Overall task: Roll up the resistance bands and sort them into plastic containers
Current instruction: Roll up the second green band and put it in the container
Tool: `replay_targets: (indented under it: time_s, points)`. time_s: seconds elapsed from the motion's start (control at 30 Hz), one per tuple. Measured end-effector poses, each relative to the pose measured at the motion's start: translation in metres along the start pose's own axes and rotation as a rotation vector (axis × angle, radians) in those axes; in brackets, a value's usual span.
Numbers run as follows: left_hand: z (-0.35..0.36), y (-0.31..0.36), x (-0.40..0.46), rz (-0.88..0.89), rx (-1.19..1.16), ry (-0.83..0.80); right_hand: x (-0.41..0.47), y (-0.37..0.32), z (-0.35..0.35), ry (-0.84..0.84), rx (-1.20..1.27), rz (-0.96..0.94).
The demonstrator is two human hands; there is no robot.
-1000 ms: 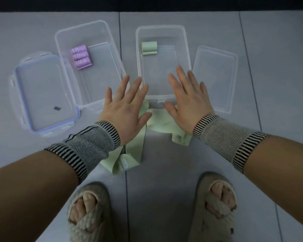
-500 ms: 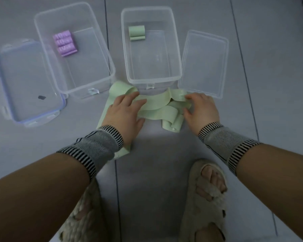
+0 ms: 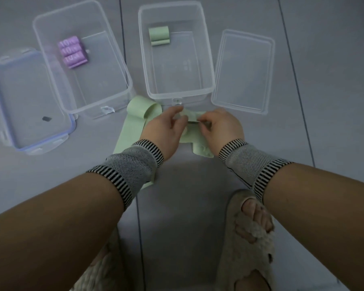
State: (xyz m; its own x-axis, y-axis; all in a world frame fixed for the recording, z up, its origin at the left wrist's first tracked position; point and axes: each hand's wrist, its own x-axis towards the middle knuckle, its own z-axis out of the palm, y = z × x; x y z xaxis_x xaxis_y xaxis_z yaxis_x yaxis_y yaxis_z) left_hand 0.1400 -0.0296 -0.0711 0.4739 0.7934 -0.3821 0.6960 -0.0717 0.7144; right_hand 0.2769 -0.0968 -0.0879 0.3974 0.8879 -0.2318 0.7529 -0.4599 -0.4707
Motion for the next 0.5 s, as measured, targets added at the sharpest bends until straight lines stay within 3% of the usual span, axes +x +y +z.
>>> replay_targets:
  time_s: [0.1, 0.23, 0.37, 0.5]
  points:
    - [-0.004, -0.002, 0.005, -0.059, -0.094, 0.072, -0.006, -0.011, 0.003, -0.039, 0.012, -0.116]
    - [-0.030, -0.018, -0.004, -0.105, 0.063, 0.232, -0.012, -0.026, 0.007, -0.036, 0.035, -0.234]
    - [-0.070, -0.053, -0.028, -0.198, 0.209, 0.341, -0.013, -0.038, 0.007, -0.027, 0.000, -0.205]
    - [-0.089, -0.084, -0.049, -0.286, 0.357, 0.284, -0.016, -0.040, 0.009, -0.052, -0.050, -0.146]
